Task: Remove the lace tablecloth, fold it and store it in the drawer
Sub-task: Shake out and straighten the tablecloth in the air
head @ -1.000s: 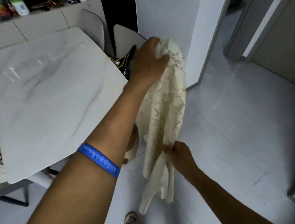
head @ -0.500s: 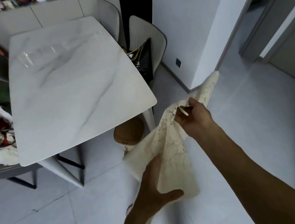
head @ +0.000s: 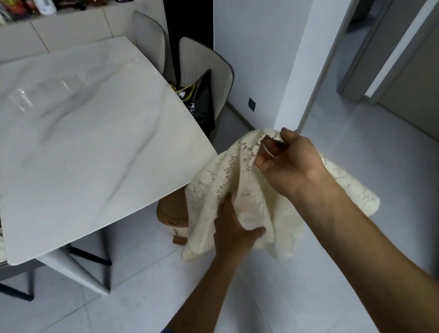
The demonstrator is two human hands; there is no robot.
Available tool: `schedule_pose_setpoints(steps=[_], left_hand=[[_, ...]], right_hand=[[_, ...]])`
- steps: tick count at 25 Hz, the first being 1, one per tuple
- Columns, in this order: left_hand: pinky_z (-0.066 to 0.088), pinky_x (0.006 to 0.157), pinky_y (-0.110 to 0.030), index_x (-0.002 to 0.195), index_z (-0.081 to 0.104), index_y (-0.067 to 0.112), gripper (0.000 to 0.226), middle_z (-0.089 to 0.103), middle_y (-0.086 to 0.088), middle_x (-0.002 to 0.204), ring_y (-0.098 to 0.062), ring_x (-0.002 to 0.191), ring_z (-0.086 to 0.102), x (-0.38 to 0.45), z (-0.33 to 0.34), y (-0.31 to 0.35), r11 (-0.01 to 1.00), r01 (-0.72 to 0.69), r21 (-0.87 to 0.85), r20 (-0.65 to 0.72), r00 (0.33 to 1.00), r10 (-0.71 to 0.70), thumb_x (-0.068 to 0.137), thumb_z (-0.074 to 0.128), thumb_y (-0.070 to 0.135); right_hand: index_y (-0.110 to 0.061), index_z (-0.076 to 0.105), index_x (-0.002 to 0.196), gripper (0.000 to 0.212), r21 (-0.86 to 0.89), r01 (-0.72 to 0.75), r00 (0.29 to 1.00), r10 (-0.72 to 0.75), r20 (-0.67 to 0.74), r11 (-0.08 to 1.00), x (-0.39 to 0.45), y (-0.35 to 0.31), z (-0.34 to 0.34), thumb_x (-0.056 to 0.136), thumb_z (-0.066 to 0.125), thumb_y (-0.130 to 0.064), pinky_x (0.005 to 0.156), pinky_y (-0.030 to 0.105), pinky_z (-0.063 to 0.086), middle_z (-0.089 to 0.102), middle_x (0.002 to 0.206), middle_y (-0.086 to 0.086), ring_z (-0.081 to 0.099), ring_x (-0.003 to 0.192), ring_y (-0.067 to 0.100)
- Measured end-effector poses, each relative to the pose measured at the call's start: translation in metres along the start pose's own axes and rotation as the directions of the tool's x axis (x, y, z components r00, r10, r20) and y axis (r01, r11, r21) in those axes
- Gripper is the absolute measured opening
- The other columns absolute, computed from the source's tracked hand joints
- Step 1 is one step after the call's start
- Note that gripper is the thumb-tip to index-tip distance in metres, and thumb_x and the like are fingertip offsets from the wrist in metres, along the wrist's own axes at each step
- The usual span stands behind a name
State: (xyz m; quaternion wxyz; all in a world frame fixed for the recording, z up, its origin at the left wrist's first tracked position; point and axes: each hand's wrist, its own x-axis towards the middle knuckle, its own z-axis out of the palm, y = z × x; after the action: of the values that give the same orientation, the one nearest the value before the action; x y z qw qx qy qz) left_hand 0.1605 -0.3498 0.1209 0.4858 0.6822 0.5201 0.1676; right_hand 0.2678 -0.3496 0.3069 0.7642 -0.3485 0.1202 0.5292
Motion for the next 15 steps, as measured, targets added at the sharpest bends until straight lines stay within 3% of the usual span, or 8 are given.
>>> schedule_pose_setpoints(steps=[2, 3, 6, 8, 10, 11, 13, 15], left_hand=[[0.045, 0.103, -0.042, 0.143, 0.035, 0.019, 0.095, 0.050, -0.006, 0.143, -0.026, 0.130, 0.048, 0.018, 0.001, 0.008, 1.000, -0.023, 0.016, -0.095, 0.995, 0.024, 0.064, 0.084, 0.040], [0.047, 0.096, -0.038, 0.134, 0.048, 0.016, 0.076, 0.059, -0.006, 0.132, -0.025, 0.121, 0.055, 0.024, -0.001, 0.006, 0.997, -0.049, 0.065, -0.112, 0.992, 0.056, 0.070, 0.082, 0.039], [0.046, 0.070, -0.034, 0.091, 0.066, 0.016, 0.012, 0.068, -0.002, 0.082, -0.016, 0.074, 0.063, 0.026, -0.013, -0.011, 0.995, -0.103, -0.013, -0.018, 0.995, 0.103, 0.087, 0.070, 0.026], [0.042, 0.067, -0.031, 0.081, 0.062, 0.017, 0.011, 0.061, 0.004, 0.070, -0.010, 0.065, 0.054, 0.025, -0.025, -0.007, 0.971, -0.144, -0.191, -0.039, 0.989, 0.139, 0.091, 0.066, 0.014], [0.045, 0.064, -0.021, 0.080, 0.061, 0.025, 0.017, 0.061, 0.013, 0.067, -0.007, 0.066, 0.056, 0.030, -0.042, 0.024, 0.944, -0.201, -0.262, -0.065, 0.980, 0.190, 0.090, 0.066, 0.013], [0.043, 0.060, -0.013, 0.078, 0.061, 0.031, 0.020, 0.061, 0.016, 0.063, 0.000, 0.064, 0.057, 0.034, -0.050, 0.047, 0.941, -0.257, -0.221, -0.050, 0.966, 0.252, 0.090, 0.068, 0.017], [0.040, 0.058, -0.017, 0.069, 0.057, 0.034, 0.025, 0.058, 0.017, 0.058, 0.006, 0.059, 0.054, 0.044, -0.059, 0.093, 0.900, -0.435, 0.011, 0.068, 0.898, 0.434, 0.088, 0.069, 0.024], [0.038, 0.060, -0.022, 0.068, 0.060, 0.027, 0.020, 0.057, 0.014, 0.063, 0.005, 0.062, 0.052, 0.050, -0.059, 0.131, 0.830, -0.536, 0.154, 0.249, 0.834, 0.493, 0.086, 0.069, 0.025]], right_hand=[[-0.004, 0.052, 0.093, 0.017, 0.005, -0.004, 0.998, 0.004, 0.055, 1.000, -0.009, -0.008, 0.004, 0.101, 0.046, -0.018, 0.091, 0.042, 0.055, 0.057, 0.070, 0.009, 0.058, 0.075, 0.021], [-0.004, 0.053, 0.092, 0.019, 0.002, 0.016, 0.998, -0.016, 0.066, 1.000, -0.010, -0.017, 0.003, 0.101, 0.045, -0.019, 0.093, 0.044, 0.054, 0.057, 0.071, 0.010, 0.058, 0.078, 0.022], [0.000, 0.060, 0.068, 0.042, 0.089, 0.131, 0.989, -0.137, 0.061, 0.987, -0.007, -0.062, -0.006, 0.101, 0.042, -0.018, 0.068, 0.040, 0.062, 0.061, 0.059, 0.009, 0.065, 0.057, 0.022], [-0.003, 0.066, 0.063, 0.047, 0.058, 0.263, 0.959, -0.268, 0.095, 0.963, 0.002, -0.090, -0.029, 0.101, 0.045, -0.021, 0.059, 0.030, 0.061, 0.065, 0.061, 0.006, 0.065, 0.054, 0.017], [-0.012, 0.065, 0.109, 0.031, -0.299, 0.421, 0.907, -0.404, 0.120, 0.856, 0.011, -0.092, -0.067, 0.092, 0.061, -0.037, 0.086, 0.030, 0.056, 0.070, 0.106, 0.003, 0.067, 0.093, 0.014], [-0.019, 0.048, 0.134, 0.063, -0.518, 0.393, 0.914, -0.385, 0.128, 0.760, 0.016, -0.077, -0.092, 0.082, 0.071, -0.046, 0.099, 0.034, 0.047, 0.059, 0.132, 0.001, 0.058, 0.116, 0.016], [-0.033, 0.020, 0.150, 0.111, -0.810, 0.209, 0.959, -0.278, 0.060, 0.548, 0.020, -0.028, -0.139, 0.062, 0.086, -0.047, 0.106, 0.042, 0.039, 0.035, 0.153, -0.003, 0.041, 0.134, 0.022], [-0.033, 0.017, 0.150, 0.117, -0.904, 0.127, 0.981, -0.188, 0.052, 0.409, 0.023, 0.023, -0.163, 0.061, 0.091, -0.032, 0.105, 0.045, 0.042, 0.034, 0.152, 0.001, 0.041, 0.133, 0.024]])
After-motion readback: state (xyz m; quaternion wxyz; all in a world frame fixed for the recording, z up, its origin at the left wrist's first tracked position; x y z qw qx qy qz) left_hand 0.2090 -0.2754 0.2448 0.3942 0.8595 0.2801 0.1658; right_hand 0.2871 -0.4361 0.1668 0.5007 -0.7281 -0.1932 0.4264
